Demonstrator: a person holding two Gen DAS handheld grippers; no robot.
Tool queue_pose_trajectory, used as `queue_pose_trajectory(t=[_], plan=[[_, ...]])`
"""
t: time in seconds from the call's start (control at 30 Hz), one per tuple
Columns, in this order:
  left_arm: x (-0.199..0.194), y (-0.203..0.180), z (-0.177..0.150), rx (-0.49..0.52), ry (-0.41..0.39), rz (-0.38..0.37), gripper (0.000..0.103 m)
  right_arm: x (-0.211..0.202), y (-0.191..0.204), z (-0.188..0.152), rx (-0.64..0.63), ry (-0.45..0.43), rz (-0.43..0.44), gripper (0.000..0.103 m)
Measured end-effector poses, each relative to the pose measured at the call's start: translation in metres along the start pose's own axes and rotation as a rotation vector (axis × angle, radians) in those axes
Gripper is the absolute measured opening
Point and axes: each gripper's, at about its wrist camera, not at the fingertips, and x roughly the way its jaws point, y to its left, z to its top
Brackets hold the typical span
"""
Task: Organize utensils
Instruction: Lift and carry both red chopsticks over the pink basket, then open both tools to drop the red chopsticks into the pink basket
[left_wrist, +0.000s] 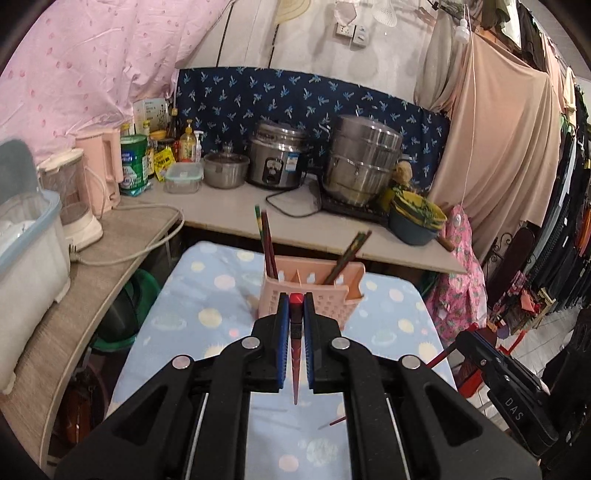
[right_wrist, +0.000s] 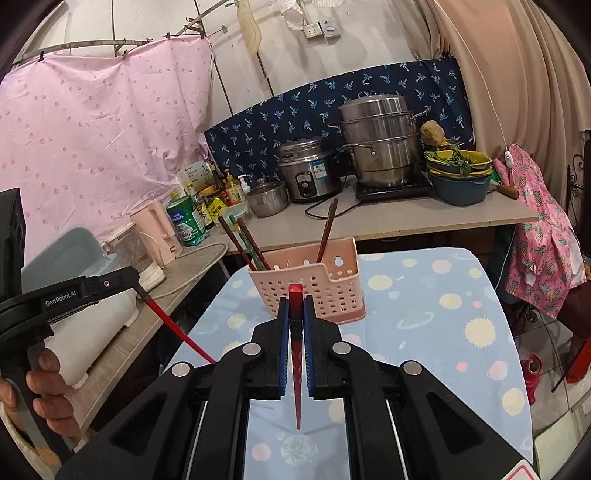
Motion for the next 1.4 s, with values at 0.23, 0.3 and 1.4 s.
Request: queue_pose_trajectory(t=[0.23, 0.3, 1.4], plan=[[0.016, -0.008, 0.066, -0.017, -0.091, 0.004, 0.007, 0.028, -0.001, 0.065, 0.017, -0.079, 0.037, 0.007], [0.019, -0.011, 0.084, -0.020, -0.122, 0.004, 0.007, 0.036, -0.003, 0.086, 0.030, -0.105, 0.044, 0.007], [0.150, 0.006, 0.099, -0.036, -0.034, 0.077, 0.008, 0.187, -0.026, 0.123, 0.068, -0.037, -0.016, 0.007]])
